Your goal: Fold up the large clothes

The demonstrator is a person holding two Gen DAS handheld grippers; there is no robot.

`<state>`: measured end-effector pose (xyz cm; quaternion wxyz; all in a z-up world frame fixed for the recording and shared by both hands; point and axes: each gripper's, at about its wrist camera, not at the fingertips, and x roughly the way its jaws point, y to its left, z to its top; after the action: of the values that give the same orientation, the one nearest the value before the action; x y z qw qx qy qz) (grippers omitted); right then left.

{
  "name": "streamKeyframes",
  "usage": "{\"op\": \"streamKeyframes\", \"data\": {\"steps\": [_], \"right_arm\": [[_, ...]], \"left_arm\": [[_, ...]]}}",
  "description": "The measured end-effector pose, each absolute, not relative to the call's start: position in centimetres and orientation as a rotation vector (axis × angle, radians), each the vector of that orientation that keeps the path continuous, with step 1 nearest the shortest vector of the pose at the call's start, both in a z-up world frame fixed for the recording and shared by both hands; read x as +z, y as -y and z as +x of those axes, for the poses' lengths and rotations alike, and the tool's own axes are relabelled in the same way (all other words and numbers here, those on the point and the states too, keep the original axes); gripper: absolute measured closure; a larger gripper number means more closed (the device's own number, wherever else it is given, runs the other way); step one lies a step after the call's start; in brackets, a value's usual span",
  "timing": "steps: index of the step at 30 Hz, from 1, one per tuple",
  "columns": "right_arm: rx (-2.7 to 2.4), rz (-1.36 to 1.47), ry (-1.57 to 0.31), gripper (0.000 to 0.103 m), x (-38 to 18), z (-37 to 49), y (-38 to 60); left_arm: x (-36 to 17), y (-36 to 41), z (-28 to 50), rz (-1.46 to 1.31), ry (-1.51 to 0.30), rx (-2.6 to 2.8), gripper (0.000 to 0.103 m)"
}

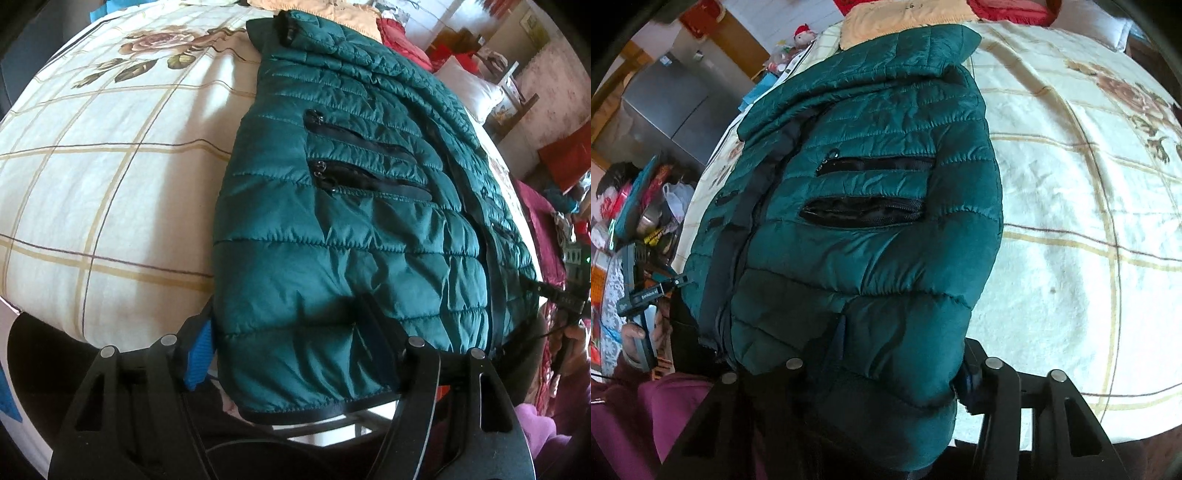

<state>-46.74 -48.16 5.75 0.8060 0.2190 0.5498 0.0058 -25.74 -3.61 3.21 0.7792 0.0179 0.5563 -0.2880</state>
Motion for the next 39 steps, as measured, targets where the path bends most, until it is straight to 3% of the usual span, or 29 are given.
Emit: {"op": "streamKeyframes", "data": {"steps": [2,4,5,7,9,12,15,17,30,39], "right_arm": [[0.029,0.49,-1.191,0.035,5.3,-46.8,48.1],[0.044,0.439,-1.208,0.034,5.5,-47.0,47.4],[0.048,0.409,-1.211,0.037,5.5,-47.0,47.1],[0.054,0.368,-1.191,0.056,5.9,-47.0,46.5],[0.057,0.365,-1.165,0.067,6.2,-47.0,46.4],[0.053,0.373,-1.126,0.079,6.7,-46.7,46.5],[0.063,0.374,-1.072,0.082,8.2,-46.5,46.7],[0.074,0.345,-1.014,0.082,9.8,-46.1,46.7],[-0.015,0.313,-0.791,0.082,15.5,-41.8,49.0],[-0.096,0.35,-0.724,0.082,17.6,-37.7,51.2]], "left_arm": [[3.2,4.0,-25.9,0.068,-1.197,-0.613,0.032],[3.2,4.5,-26.3,0.112,-1.191,-0.611,0.032],[3.2,4.5,-26.3,0.118,-1.19,-0.61,0.032],[3.2,4.6,-26.2,0.118,-1.197,-0.599,0.033],[3.4,4.5,-26.1,0.106,-1.198,-0.595,0.052],[4.0,4.5,-26.4,0.118,-1.169,-0.591,0.069],[4.8,4.2,-26.5,0.109,-1.139,-0.584,0.084],[5.9,3.8,-26.3,0.068,-1.117,-0.594,0.088],[14.8,4.4,-22.3,-0.039,-0.844,-0.59,0.089],[16.4,6.7,-16.6,-0.142,-0.784,-0.534,0.089]]}}
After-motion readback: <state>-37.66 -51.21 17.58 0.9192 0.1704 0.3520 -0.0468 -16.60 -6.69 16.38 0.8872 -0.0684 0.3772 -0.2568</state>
